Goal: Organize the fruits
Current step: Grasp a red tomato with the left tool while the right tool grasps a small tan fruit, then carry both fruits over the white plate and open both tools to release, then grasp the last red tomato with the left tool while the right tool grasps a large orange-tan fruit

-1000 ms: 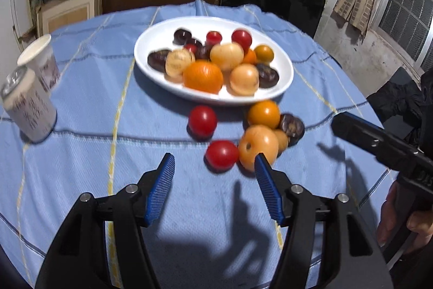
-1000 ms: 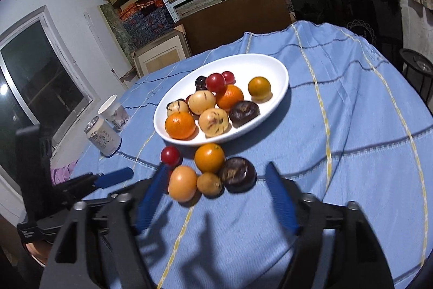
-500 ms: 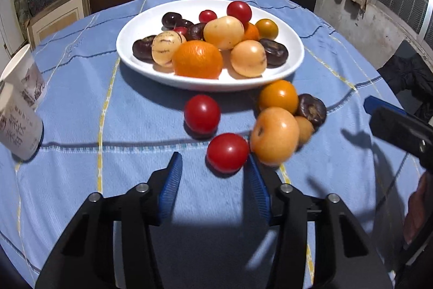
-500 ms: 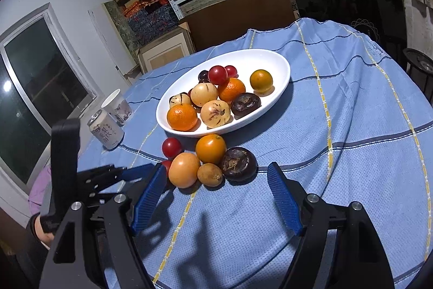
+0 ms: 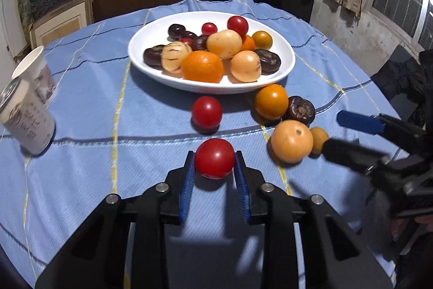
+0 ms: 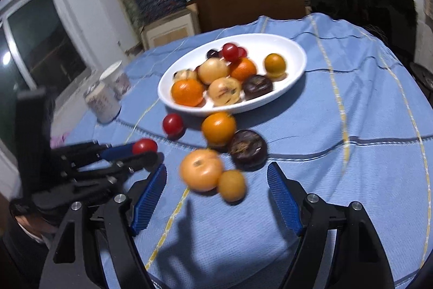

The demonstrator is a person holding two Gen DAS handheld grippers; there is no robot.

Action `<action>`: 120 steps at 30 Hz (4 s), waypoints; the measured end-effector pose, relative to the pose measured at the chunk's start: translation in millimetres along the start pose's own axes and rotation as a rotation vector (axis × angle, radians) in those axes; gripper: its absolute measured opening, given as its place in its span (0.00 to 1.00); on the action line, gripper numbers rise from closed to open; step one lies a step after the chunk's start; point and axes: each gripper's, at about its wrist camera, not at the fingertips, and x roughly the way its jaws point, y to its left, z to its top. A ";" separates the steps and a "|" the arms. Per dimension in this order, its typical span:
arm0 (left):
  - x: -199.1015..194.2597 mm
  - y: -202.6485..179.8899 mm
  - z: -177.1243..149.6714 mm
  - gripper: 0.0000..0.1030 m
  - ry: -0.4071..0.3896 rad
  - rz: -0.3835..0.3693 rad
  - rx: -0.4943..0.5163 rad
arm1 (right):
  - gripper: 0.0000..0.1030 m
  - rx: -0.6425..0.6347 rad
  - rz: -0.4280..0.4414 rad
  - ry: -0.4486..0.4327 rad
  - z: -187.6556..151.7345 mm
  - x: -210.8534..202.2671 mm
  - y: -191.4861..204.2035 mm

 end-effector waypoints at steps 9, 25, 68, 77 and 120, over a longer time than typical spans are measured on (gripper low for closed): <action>-11.6 11.4 -8.9 0.27 -0.016 -0.022 -0.031 | 0.74 -0.081 -0.070 0.059 -6.7 11.6 13.9; -6.9 10.9 -11.5 0.27 -0.003 -0.032 -0.037 | 0.26 -0.120 -0.190 0.109 -5.1 30.6 8.6; 66.2 30.3 144.2 0.46 -0.070 0.080 -0.064 | 0.36 0.063 -0.054 -0.073 153.3 84.6 -32.7; 10.6 29.2 110.6 0.63 -0.144 0.065 -0.111 | 0.45 0.082 -0.032 -0.101 111.6 28.5 -32.0; 28.1 13.9 22.9 0.27 0.004 0.018 -0.111 | 0.71 0.032 0.013 0.033 -8.2 14.6 5.9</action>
